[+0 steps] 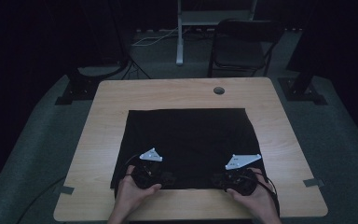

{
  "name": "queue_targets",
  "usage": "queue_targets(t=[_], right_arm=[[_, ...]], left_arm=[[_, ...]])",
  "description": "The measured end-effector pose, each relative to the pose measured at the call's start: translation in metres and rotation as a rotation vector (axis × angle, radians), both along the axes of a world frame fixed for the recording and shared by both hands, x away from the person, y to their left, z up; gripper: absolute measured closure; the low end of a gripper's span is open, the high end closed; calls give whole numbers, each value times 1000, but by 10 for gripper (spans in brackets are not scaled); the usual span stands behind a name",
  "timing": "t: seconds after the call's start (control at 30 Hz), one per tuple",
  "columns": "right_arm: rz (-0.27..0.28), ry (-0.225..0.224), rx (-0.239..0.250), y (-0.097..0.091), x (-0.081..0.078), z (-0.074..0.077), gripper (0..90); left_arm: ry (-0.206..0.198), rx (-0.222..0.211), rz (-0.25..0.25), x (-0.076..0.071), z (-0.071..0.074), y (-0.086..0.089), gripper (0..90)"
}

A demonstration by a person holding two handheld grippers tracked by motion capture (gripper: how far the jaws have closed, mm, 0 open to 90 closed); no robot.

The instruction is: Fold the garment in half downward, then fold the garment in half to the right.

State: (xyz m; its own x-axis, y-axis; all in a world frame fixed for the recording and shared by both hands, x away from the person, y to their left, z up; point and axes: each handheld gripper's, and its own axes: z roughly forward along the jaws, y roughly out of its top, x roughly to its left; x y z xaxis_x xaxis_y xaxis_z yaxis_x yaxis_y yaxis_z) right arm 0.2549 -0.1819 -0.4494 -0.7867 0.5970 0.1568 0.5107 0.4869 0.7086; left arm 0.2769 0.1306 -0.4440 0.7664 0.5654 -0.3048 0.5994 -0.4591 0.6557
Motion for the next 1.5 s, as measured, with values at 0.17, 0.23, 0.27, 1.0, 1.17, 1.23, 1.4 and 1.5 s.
queue_targets(t=[0.17, 0.23, 0.27, 1.0, 1.17, 1.23, 1.4, 1.5], right_arm=[[10, -21, 28, 0, -3, 12, 700], [9, -33, 46, -3, -2, 19, 683], [7, -38, 60, -4, -1, 22, 672], [-157, -170, 17, -9, 53, 35, 494], [-162, -167, 19, -12, 53, 34, 483], [-168, -170, 26, -13, 54, 35, 477], [-176, -172, 32, -16, 55, 35, 464], [-174, -170, 33, -16, 55, 34, 453]], left_arm=[[-10, -26, 12, -2, 8, 6, 668], [-20, -40, 21, -2, 13, 9, 657], [-30, -42, 23, -2, 16, 11, 657], [-73, -120, 252, 32, 39, 69, 592], [-65, -132, 293, 37, 36, 81, 554], [-57, -135, 313, 40, 34, 86, 547], [-51, -136, 348, 47, 29, 96, 496], [-46, -169, 360, 55, 25, 103, 438]])
